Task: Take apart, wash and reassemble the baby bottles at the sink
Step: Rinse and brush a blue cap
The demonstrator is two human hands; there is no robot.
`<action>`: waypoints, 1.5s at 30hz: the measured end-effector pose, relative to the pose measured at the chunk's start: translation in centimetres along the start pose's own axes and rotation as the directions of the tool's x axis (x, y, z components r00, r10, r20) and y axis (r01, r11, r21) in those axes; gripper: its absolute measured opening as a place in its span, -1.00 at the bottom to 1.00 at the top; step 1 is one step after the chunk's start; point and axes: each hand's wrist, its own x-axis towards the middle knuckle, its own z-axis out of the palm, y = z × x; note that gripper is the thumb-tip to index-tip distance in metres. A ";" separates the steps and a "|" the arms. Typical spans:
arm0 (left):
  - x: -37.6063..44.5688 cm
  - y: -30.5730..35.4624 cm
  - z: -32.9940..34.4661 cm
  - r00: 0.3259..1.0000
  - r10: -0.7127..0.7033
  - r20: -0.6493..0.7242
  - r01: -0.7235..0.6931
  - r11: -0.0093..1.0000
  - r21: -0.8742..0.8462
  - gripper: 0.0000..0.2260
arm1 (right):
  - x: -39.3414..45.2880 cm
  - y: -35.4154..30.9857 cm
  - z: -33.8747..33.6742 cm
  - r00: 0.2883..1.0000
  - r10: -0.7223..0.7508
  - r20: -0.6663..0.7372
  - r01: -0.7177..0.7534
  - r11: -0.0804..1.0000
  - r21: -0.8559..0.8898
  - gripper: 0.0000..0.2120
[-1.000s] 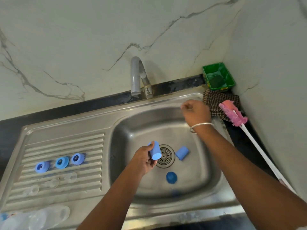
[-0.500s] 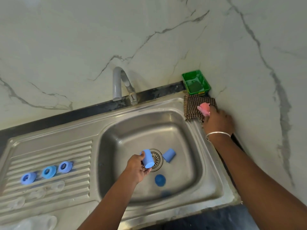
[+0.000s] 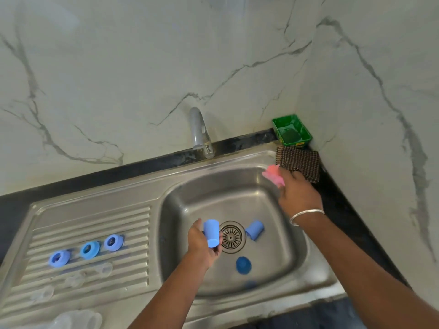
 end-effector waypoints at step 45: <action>-6.3 1.8 -6.7 0.835 0.318 0.450 -0.123 0.904 -0.410 -0.66 | -12.8 -18.3 3.7 0.949 -0.315 -0.025 0.306 0.898 0.316 -0.50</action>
